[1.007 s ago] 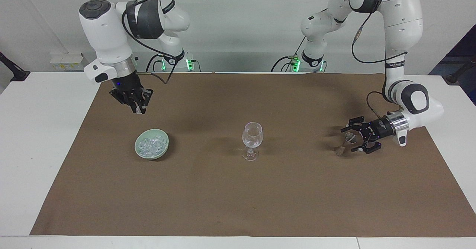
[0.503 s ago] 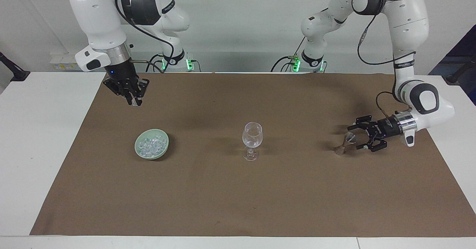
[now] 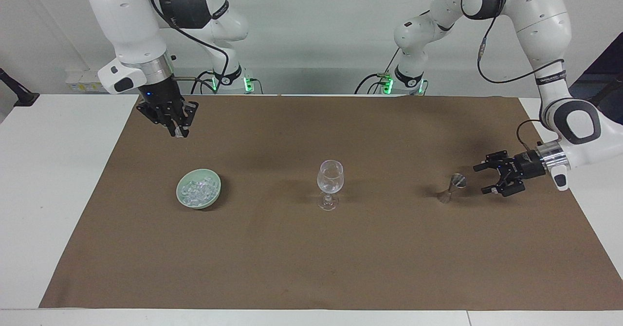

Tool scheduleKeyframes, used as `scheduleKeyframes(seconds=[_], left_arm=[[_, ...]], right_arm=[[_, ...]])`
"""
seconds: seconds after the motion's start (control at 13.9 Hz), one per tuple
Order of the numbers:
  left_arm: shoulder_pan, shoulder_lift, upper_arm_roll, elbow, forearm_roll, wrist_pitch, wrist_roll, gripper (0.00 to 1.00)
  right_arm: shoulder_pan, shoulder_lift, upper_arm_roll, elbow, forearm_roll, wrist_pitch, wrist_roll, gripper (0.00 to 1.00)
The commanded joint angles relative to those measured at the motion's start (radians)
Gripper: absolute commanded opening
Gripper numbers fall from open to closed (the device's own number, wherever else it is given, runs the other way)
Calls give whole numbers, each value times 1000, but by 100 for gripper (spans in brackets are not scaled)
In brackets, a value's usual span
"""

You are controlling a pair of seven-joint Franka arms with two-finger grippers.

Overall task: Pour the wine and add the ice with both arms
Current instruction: 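Lift ice from the bowl toward the glass with the right gripper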

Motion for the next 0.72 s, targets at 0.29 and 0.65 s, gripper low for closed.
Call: scheduleKeyframes(seconds=[0.29,0.65], left_arm=[[-97,-125,6,-14,234,70,216,100],[-192,-210,5,-25,422,127,317,100]], right_arm=[[141,107,13,132,64,-13,399,0],[208,241,53,259,87,63,645,0]])
